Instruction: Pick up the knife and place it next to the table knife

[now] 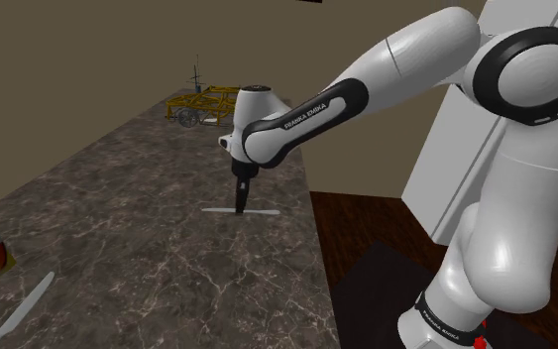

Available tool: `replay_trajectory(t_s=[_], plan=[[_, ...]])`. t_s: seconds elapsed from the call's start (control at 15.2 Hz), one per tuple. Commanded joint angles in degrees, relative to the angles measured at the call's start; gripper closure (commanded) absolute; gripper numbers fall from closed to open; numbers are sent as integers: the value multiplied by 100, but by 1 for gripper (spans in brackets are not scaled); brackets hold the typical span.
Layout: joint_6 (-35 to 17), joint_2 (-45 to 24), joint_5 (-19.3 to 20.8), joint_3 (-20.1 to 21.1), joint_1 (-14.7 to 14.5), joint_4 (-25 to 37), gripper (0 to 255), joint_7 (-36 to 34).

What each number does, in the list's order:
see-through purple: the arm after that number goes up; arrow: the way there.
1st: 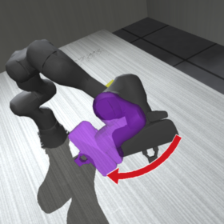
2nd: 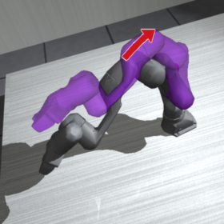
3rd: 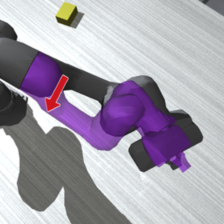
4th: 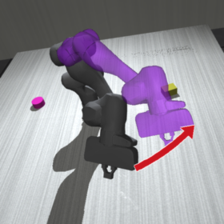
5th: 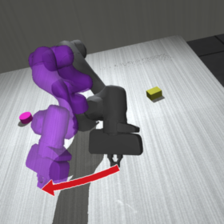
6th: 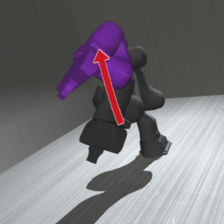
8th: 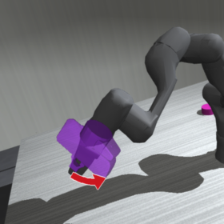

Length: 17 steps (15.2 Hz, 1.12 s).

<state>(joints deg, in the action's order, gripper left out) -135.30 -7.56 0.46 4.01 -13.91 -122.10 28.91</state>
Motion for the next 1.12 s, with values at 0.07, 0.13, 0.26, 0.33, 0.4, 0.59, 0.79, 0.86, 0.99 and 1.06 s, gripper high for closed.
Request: replay_trajectory(t_s=[0.07, 0.13, 0.26, 0.33, 0.4, 0.59, 0.79, 0.86, 0.99, 1.06], plan=[[-225, -172, 16, -2, -4, -52, 0, -5], [-292, -226, 22, -3, -5, -64, 0, -9], [-331, -258, 25, -4, -6, -72, 0, -11], [-331, -258, 25, -4, -6, -71, 0, -11], [-331, -258, 26, -4, -6, -71, 0, -11], [-331, -258, 26, -4, -6, -71, 0, -11], [-331, -258, 25, -4, -6, -72, 255, -11], [-329, -258, 26, -4, -6, -70, 255, -11], [-320, -243, 24, -5, -3, -75, 255, -6], [-315, -246, 24, -4, -4, -67, 255, -7]])
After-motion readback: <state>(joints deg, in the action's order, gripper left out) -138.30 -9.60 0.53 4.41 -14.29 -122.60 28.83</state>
